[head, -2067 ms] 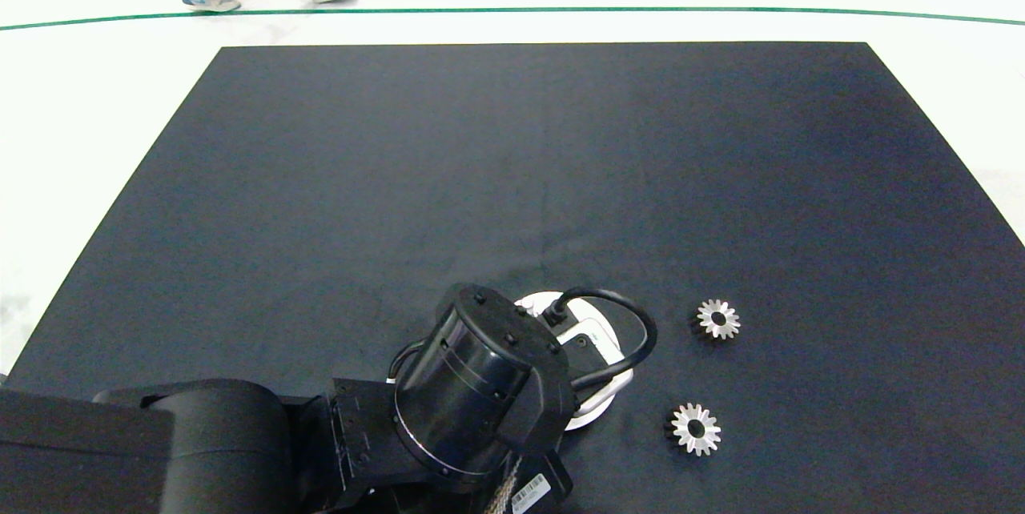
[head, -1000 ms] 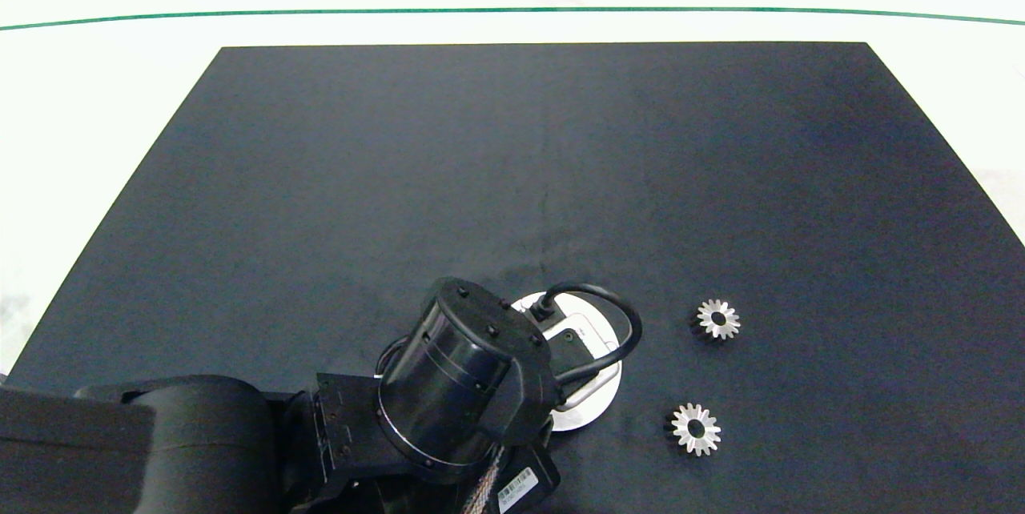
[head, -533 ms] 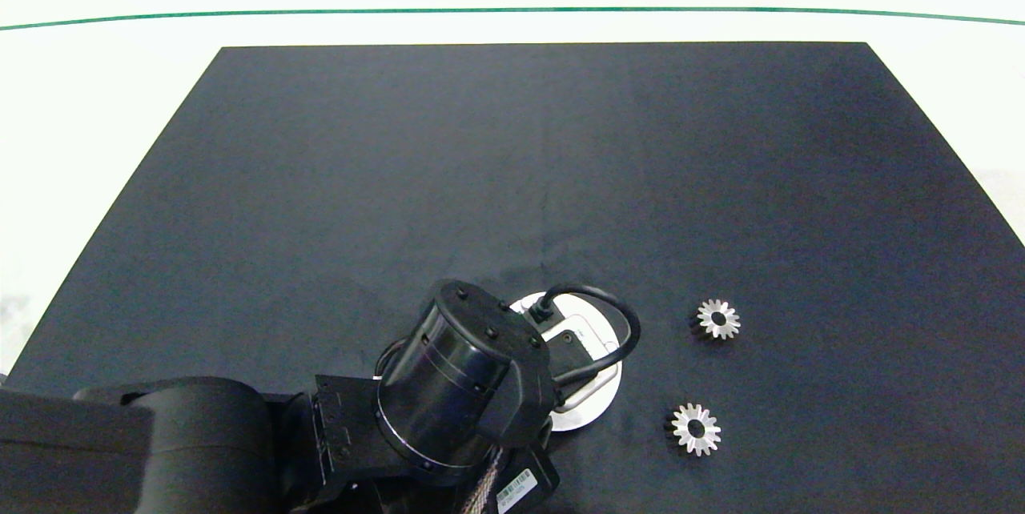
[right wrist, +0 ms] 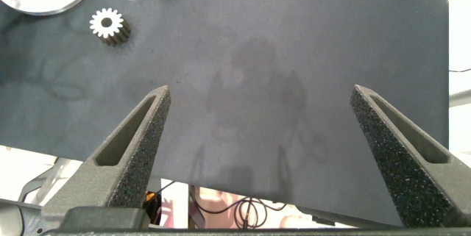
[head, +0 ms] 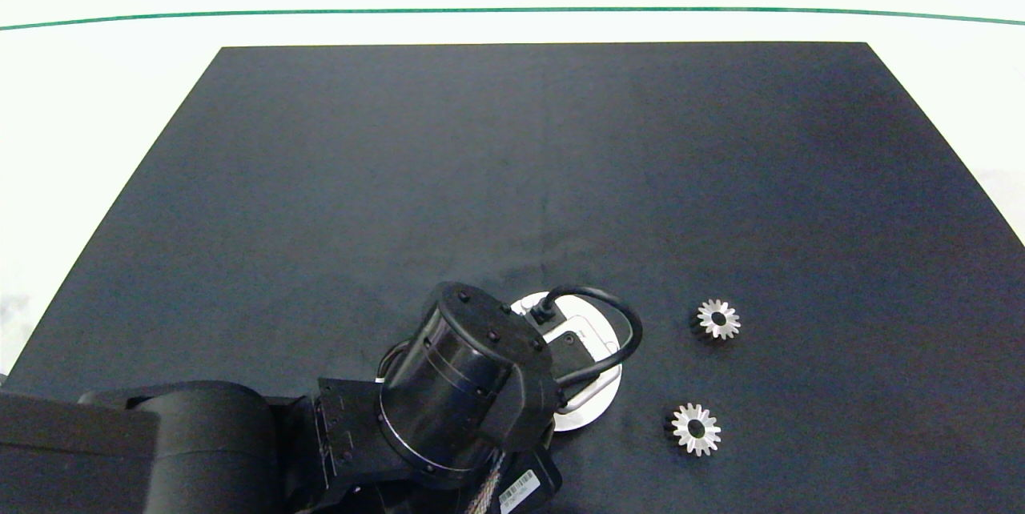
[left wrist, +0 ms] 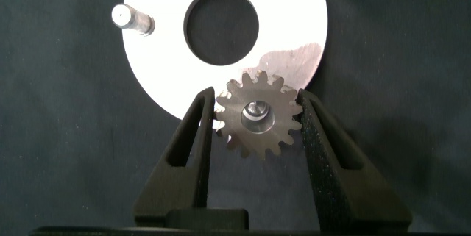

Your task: Install three planetary gears onto the carrier pins

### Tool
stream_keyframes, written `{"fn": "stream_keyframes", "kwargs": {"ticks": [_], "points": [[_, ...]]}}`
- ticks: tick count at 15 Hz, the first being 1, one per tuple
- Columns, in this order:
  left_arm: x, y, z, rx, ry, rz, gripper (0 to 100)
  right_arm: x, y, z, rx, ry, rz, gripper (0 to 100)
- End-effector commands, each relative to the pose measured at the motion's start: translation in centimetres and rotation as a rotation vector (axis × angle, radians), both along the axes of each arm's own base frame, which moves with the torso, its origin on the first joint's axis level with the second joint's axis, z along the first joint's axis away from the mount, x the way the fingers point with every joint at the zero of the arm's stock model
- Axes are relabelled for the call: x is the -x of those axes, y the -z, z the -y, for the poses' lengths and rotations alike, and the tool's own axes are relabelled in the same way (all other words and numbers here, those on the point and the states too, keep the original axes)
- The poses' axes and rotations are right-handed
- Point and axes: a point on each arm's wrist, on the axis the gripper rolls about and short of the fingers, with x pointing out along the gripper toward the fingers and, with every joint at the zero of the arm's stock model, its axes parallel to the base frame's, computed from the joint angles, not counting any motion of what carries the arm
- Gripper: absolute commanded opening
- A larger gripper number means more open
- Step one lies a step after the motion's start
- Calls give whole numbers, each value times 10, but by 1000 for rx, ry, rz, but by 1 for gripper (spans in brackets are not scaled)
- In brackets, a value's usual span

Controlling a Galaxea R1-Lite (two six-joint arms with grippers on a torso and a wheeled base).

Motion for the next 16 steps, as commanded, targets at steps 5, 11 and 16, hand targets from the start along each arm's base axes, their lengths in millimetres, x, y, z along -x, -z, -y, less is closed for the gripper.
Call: {"fn": "stream_keyframes", "kwargs": {"ticks": [5,11,16], "points": [[0,4,0,-10,-4,-4,0,0,0,0,2,0,-7,100],[-2,4,4,16,3,14,0,-1,1,0,2,-2,-8,100],[-1,9,0,-1,-4,1,0,-1,1,0,3,0,-11,100]]}}
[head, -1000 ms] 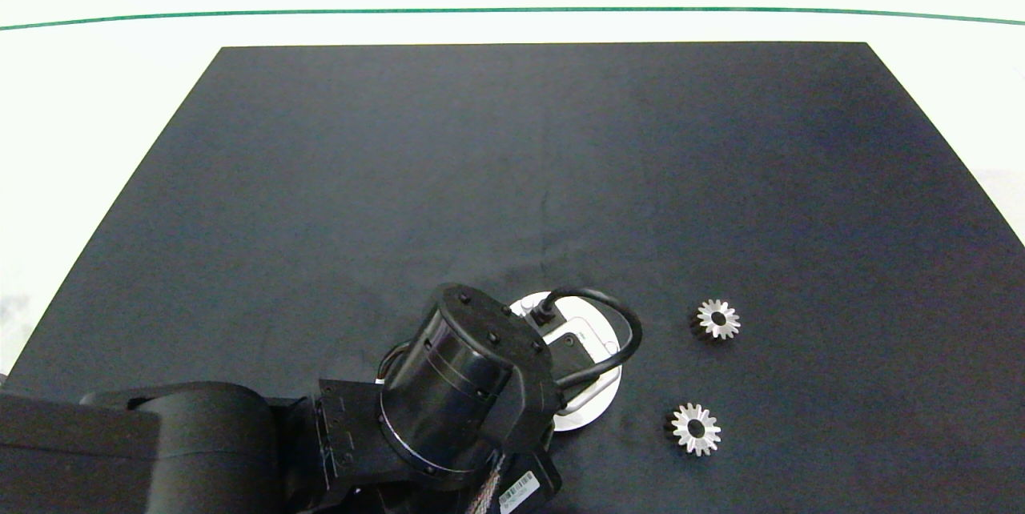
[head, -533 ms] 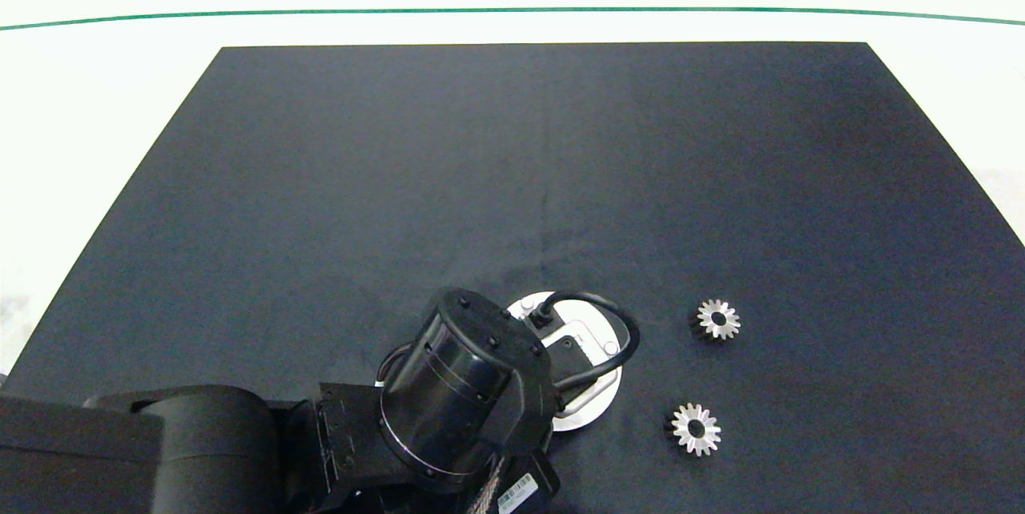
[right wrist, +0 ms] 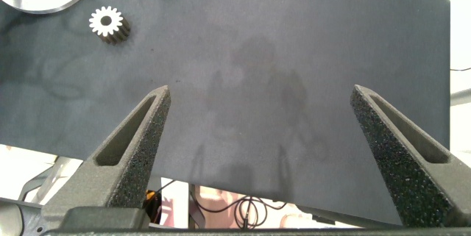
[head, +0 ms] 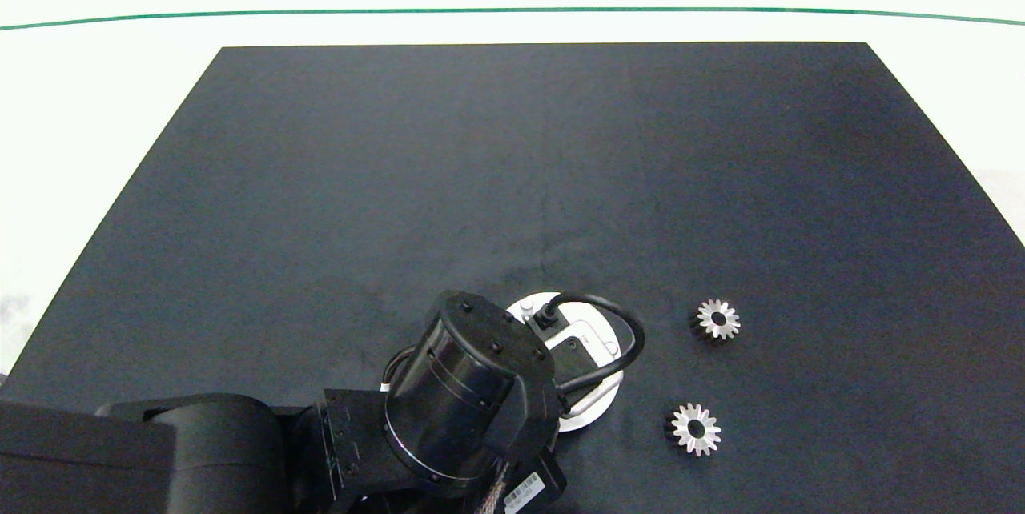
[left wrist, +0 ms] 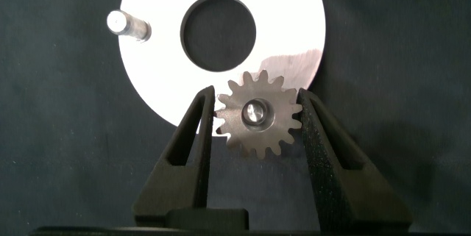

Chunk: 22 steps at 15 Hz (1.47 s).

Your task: Install three planetary gears onto the carrier pins

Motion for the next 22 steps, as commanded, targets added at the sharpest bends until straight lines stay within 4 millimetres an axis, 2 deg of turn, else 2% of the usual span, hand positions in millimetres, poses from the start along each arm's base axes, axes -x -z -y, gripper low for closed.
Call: {"fn": "stream_keyframes", "kwargs": {"ticks": [1,8,9,17,20,21,22], "points": [[0,4,-3,-13,-6,-6,0,0,0,0,2,-2,-3,100],[-1,3,-1,5,-4,7,0,0,0,0,2,0,-5,100],[-1,2,-2,7,-4,7,100,0,0,0,2,0,-5,100],[0,3,-2,4,-2,6,100,0,1,0,2,0,-5,100],[8,-21,-18,72,-12,44,100,-2,0,0,4,7,-15,100],[5,-47,-42,146,-66,92,100,-7,-2,0,11,25,-44,100],[1,-59,-61,171,-123,117,100,-12,-4,0,17,42,-66,100]]}}
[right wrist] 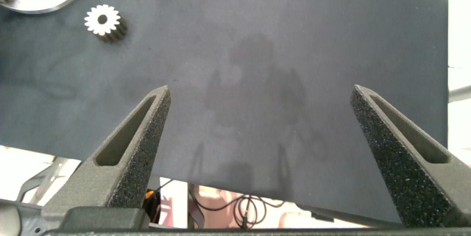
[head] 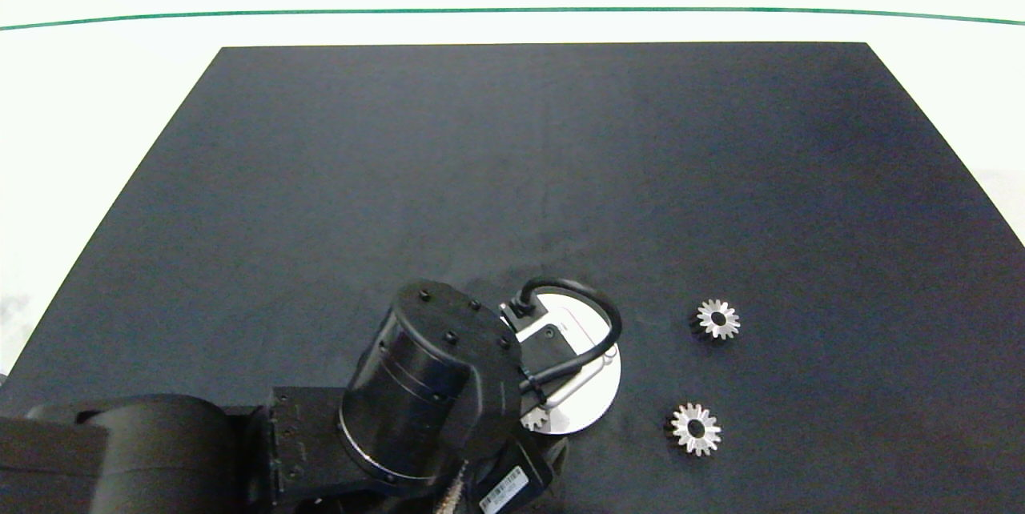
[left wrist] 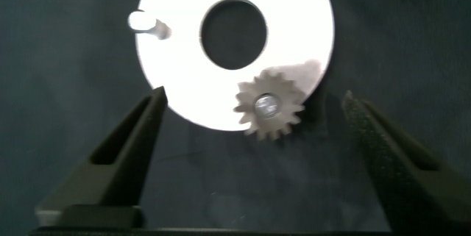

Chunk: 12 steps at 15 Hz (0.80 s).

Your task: Install three planetary gears onto the carrier pins

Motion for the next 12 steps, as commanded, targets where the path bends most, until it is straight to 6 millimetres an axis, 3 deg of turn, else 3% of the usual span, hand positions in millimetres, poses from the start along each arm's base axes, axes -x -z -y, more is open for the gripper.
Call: {"fn": "stream_keyframes", "kwargs": {"ticks": [1,4,6,10,12], "points": [[-4,-55,-67,139,-168,107,100,-15,-6,-1,16,28,-82,100],[2,-73,-132,164,-382,141,100,-36,-10,-4,17,-9,-187,100],[13,-77,-160,197,-487,185,100,-65,-20,-8,7,-75,-251,100],[43,-84,-188,270,-553,262,100,-120,-14,-27,124,-321,-432,100],[56,-86,-194,295,-554,290,100,-138,-8,-42,174,-385,-473,100]]}}
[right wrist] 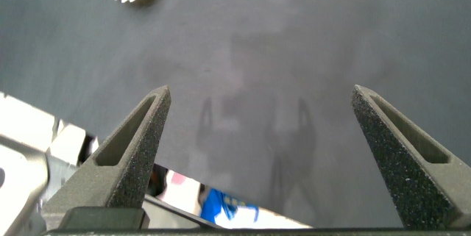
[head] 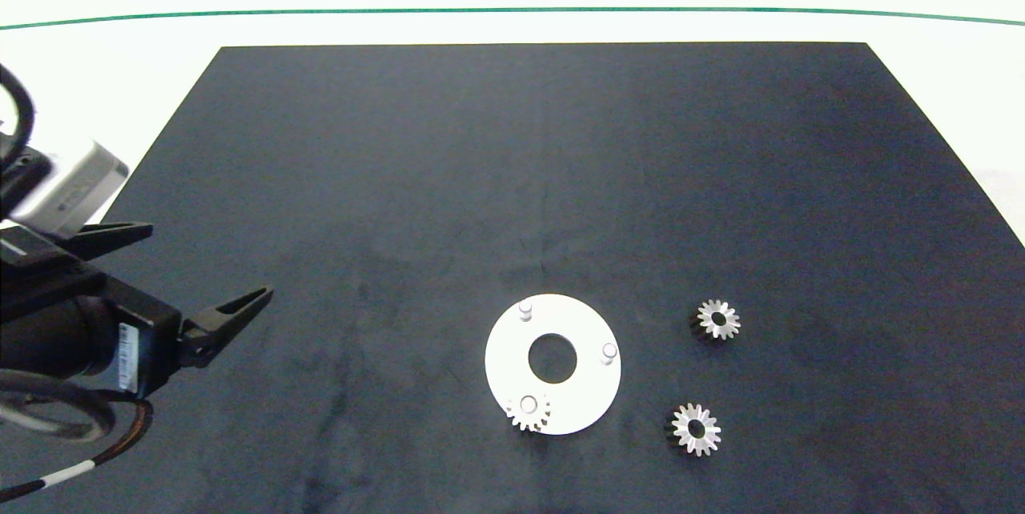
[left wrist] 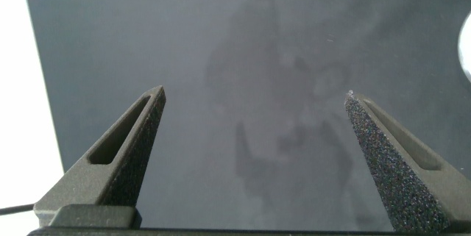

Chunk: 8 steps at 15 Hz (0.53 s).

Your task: Install three planetary gears onto the carrier pins

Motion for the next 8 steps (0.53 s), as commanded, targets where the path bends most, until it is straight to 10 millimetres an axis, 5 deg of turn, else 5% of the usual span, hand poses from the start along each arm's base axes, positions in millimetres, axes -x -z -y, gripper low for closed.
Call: {"fn": "stream_keyframes", "kwargs": {"ticks": [1,8], "points": [[32,-10,-19,48,-23,94,100,-50,17,-31,90,-175,-148,100],[51,-9,-32,62,-56,105,100,-70,37,-85,224,-315,-161,100]]}}
